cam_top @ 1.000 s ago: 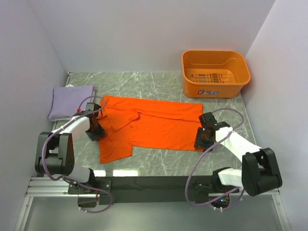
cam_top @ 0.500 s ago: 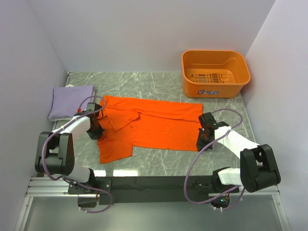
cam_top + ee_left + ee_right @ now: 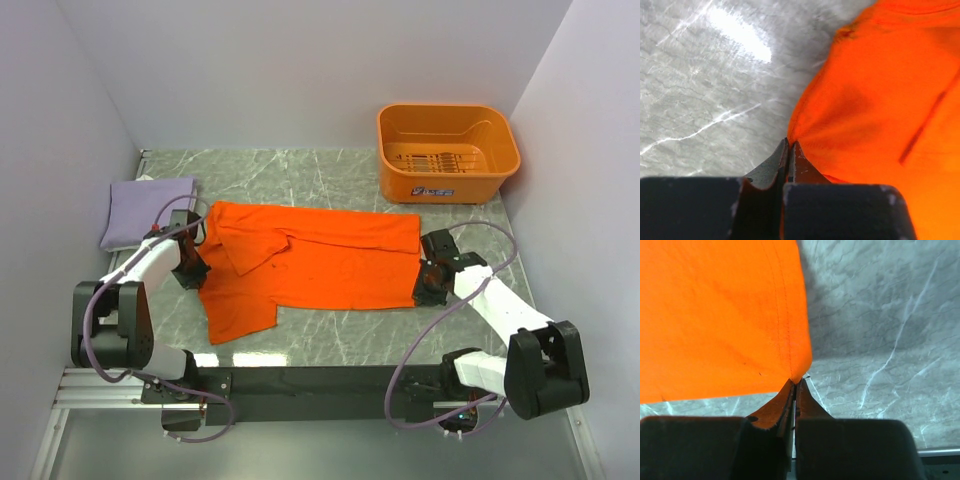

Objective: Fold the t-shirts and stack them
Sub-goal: Fold the tshirt

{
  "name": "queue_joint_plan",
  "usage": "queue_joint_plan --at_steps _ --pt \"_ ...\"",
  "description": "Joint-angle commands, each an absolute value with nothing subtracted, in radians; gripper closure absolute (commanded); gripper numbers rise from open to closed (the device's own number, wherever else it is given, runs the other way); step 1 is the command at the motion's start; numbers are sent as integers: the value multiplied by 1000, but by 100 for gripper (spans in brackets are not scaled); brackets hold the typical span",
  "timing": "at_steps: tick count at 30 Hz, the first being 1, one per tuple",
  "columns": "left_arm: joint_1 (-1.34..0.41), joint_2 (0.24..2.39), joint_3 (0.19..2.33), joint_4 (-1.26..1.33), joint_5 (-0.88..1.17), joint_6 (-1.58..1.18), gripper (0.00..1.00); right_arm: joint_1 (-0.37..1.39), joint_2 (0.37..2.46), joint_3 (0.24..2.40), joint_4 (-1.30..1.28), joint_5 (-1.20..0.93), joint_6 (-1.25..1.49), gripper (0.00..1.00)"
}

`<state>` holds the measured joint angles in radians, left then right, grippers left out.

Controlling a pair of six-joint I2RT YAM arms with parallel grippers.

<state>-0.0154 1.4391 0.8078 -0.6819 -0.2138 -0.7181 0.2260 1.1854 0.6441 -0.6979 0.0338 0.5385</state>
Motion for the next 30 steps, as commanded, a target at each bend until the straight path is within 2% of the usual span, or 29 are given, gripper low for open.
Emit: queue_joint_plan --at_steps 1,12,30 --pt "-6 1401 882 -735 -180 -695 99 209 1169 715 -718 43 532 100" --pt "-2 1505 1054 -773 -94 -683 99 164 1278 868 -709 26 499 100" --pt "46 1704 1288 -788 12 -678 99 54 1433 931 -611 -44 509 100"
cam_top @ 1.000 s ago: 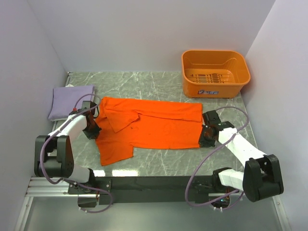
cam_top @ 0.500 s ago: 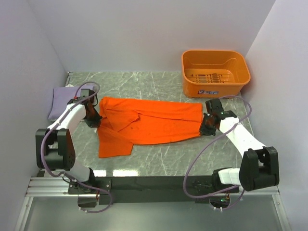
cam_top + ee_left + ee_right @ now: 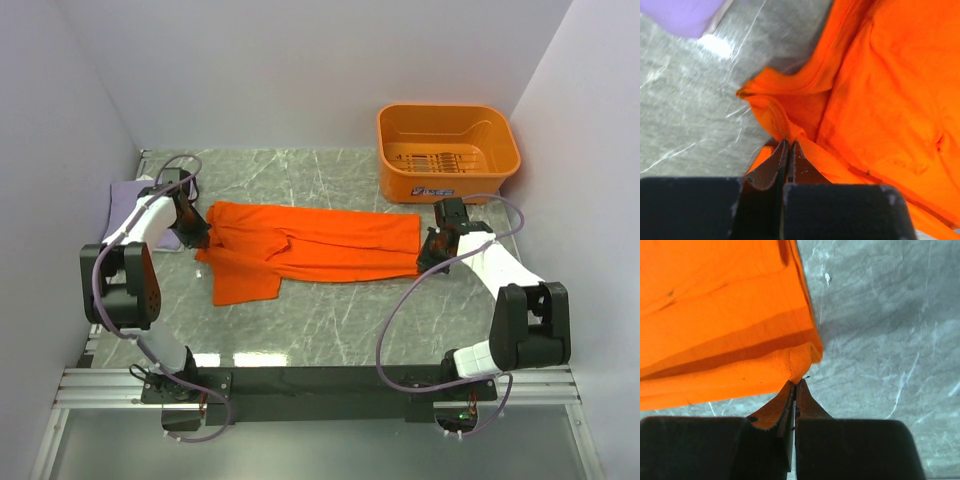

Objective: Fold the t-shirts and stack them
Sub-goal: Fold the tshirt

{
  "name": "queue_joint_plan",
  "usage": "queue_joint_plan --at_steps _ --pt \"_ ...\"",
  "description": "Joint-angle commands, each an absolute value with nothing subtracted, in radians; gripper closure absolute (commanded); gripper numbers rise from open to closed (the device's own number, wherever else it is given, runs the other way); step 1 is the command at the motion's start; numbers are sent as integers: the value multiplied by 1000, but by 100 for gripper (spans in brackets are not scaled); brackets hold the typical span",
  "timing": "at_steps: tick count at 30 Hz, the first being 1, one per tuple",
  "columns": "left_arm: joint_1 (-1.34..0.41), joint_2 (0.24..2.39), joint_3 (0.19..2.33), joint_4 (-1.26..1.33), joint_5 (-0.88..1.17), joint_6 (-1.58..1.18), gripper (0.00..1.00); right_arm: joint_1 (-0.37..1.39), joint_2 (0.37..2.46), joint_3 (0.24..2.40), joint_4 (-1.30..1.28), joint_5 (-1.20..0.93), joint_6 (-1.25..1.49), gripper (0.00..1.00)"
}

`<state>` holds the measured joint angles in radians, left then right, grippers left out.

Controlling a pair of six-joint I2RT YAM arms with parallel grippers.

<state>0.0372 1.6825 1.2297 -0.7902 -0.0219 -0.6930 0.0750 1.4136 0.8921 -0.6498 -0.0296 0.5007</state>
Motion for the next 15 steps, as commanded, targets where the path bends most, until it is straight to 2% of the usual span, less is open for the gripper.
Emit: queue_joint_plan --at_steps 1,15 --pt "48 1710 1295 -788 21 -678 99 51 1439 933 -604 -54 512 100" --pt "89 1764 1374 -778 126 -704 99 15 1517 968 -565 -78 529 100"
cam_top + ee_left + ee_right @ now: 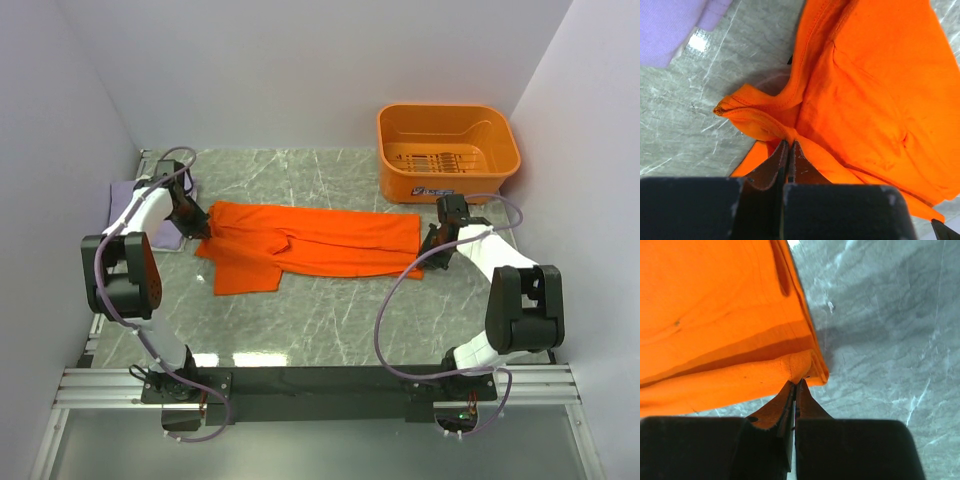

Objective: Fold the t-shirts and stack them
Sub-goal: Fold the tshirt

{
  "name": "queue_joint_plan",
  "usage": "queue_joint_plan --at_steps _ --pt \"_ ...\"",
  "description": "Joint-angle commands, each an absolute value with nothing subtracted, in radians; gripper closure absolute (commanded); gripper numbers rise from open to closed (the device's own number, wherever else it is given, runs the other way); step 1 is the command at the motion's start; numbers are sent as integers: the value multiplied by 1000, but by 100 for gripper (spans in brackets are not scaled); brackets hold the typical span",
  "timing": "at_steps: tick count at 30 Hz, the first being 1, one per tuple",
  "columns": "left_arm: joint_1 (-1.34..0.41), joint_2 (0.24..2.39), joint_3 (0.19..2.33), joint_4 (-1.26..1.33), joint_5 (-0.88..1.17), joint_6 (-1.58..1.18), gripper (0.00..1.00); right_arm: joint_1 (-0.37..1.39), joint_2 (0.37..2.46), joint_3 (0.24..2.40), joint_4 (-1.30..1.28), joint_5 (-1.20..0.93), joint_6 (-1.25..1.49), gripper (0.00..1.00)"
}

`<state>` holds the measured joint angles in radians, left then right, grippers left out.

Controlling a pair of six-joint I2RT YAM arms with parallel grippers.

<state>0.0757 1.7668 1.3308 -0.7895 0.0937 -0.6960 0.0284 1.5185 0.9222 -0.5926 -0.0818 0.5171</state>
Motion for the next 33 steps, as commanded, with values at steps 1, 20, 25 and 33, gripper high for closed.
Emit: queue_joint_plan --at_steps 1,20,25,33 --pt "94 1764 1374 -773 127 -706 99 14 1519 971 -561 -80 532 100" --pt "118 1824 1345 -700 92 -709 99 -26 1591 997 -520 -104 545 100" --pt "123 1799 1333 -667 95 -721 99 -40 1588 1002 -520 -109 543 100" --pt "123 1841 1347 -637 94 -710 99 -41 1626 999 -485 -112 560 100"
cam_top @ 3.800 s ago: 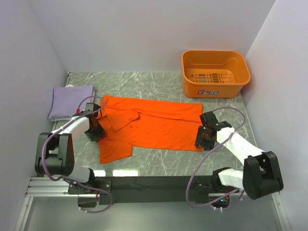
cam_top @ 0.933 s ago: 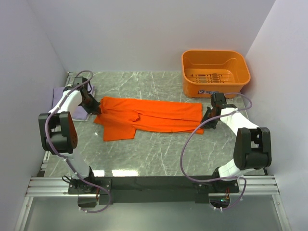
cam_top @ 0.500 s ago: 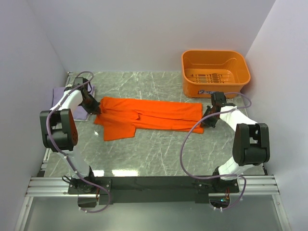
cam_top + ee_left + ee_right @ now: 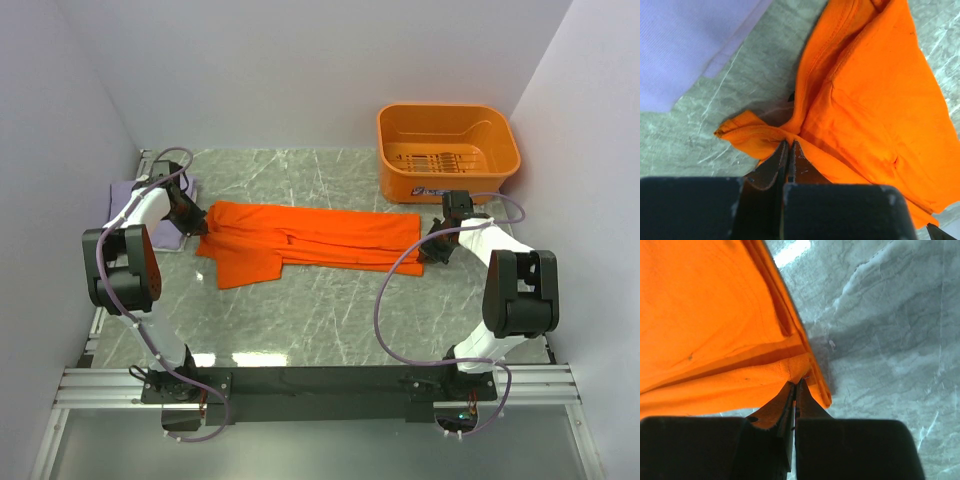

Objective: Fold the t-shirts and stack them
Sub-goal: Fold the tshirt

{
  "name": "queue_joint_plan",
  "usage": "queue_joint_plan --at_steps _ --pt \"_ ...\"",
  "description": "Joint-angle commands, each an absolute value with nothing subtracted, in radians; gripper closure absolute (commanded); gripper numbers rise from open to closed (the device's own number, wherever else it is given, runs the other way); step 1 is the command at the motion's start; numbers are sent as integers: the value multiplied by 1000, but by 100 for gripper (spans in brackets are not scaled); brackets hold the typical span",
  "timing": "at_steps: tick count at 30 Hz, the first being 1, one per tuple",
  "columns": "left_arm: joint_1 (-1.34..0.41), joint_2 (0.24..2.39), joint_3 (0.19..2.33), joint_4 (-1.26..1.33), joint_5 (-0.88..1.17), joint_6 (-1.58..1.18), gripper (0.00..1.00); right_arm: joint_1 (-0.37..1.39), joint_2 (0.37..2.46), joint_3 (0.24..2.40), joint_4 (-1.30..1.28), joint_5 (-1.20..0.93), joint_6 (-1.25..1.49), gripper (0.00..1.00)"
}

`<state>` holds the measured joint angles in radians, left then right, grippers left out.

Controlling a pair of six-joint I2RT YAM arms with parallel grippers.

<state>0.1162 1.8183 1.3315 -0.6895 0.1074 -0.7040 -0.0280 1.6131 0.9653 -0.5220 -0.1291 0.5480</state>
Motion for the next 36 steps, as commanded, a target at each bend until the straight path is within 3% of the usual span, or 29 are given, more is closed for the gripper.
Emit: queue_joint_plan --at_steps 1,11,14,15,16,20,23,26,31,36 --pt "123 1845 1348 -635 95 -710 99 -41 1629 997 -483 -110 561 100" --pt "123 1865 1338 -588 92 -719 99 -41 1658 983 -445 -97 574 97" --pt "123 1859 1345 -592 107 -716 90 -40 1648 982 -439 -91 566 88" --pt "123 1852 1347 -592 109 -715 83 -40 1640 977 -437 -81 561 78" --pt "123 1841 1347 -591 110 -718 79 -38 1629 976 -436 -78 561 75" --pt "120 1770 1361 -603 95 -718 57 -25 1562 974 -434 -72 549 65" --pt "112 1712 1364 -632 77 -712 33 -5 1494 968 -437 -52 531 54" --pt "91 1630 1338 -653 42 -703 21 78 1413 960 -423 -34 497 48" --pt "42 1465 1169 -667 3 -703 19 288 1339 976 -403 -11 388 47" --pt "-70 1287 970 -653 -35 -729 26 500 1359 1002 -365 -64 302 47"
